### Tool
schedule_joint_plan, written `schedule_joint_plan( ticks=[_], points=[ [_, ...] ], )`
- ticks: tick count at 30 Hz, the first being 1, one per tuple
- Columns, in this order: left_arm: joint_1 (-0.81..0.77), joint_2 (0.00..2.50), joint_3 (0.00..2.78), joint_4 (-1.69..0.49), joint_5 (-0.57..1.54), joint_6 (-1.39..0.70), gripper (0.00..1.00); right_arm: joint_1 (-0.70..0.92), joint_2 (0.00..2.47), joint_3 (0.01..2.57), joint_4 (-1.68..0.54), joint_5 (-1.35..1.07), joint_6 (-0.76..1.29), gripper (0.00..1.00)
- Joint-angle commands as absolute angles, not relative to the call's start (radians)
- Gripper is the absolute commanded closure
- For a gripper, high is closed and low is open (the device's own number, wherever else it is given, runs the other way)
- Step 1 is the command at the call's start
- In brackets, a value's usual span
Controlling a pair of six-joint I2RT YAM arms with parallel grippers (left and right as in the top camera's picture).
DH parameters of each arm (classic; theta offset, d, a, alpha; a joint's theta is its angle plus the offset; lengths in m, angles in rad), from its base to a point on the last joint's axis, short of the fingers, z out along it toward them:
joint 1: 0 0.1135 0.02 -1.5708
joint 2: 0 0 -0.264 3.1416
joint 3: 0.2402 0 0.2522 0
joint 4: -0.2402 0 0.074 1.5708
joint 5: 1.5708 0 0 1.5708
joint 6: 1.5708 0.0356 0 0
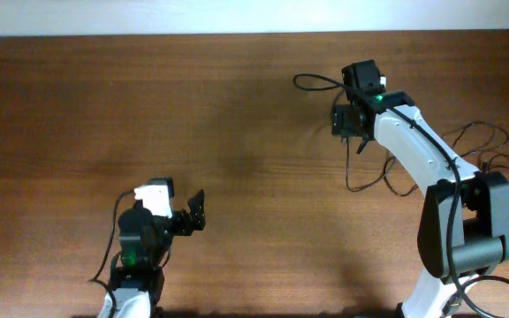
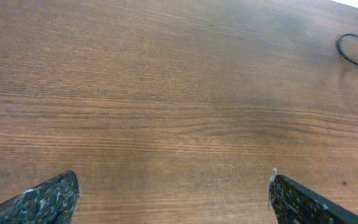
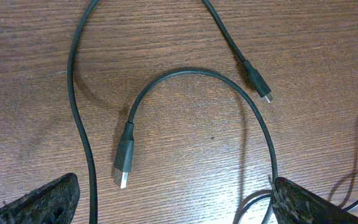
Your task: Untangle cables
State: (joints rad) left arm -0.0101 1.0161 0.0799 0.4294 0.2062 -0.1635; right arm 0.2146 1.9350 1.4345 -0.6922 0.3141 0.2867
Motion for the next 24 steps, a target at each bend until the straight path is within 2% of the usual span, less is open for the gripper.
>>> schedule_joint_plan(
  ticks=[1,4,8,19,24],
  points=[
    [-0.013,0.903,0.006,0.422,0.213,-0.117,0.01,0.207,1.94,1.441,-0.692,0.323,0.292,0.02],
    [-0.012,0.788,0.009,0.264,0.194,-0.11,0.01,0.207,1.94,1.441,-0.692,0.323,0.292,0.02],
    [-0.012,0.502,0.009,-0.07,0.19,-0.024,0.01,0.207,1.94,1.441,-0.692,0.323,0.292,0.02],
    [-0.013,0.022,0.009,-0.07,0.183,0.04,0.01,0.207,1.94,1.441,-0.692,0.323,0.292,0.02],
    [-0.012,0.005,0.009,-0.072,0.164,0.04,0.01,0.207,1.94,1.441,-0.692,0.323,0.292,0.02]
  ],
)
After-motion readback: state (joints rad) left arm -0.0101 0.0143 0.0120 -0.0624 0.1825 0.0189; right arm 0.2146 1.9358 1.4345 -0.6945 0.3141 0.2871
